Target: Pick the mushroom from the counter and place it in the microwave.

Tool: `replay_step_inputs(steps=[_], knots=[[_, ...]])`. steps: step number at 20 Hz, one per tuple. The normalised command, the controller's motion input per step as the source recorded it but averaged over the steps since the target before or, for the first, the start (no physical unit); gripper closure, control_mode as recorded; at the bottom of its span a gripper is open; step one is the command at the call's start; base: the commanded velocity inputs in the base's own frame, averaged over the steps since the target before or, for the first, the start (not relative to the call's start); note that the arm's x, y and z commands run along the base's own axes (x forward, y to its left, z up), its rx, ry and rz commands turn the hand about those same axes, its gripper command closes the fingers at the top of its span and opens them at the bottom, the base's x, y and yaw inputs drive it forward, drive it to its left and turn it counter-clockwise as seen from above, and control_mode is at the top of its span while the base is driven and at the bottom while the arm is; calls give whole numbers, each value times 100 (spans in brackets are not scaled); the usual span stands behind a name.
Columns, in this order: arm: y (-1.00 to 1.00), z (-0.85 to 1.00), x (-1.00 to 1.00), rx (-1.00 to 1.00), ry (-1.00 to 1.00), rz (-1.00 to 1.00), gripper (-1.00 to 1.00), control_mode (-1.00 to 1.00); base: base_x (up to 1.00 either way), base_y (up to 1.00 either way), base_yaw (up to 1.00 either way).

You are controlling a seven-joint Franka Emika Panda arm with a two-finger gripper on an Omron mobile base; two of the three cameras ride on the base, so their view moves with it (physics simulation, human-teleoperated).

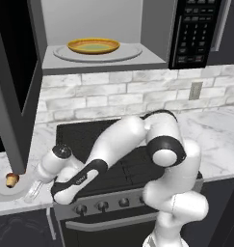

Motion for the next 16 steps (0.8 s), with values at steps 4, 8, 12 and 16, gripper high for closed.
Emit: replay_step_inputs(steps=[4,8,12,16], knots=[[83,-2,5,0,8,0,-100,-100,0,0,0],[65,6,34,-7,2,1,-100,-100,0,0,0],[57,39,25,-12,8,0,-100,-100,0,0,0],[10,55,18,-10,5,0,-100,-100,0,0,0]])
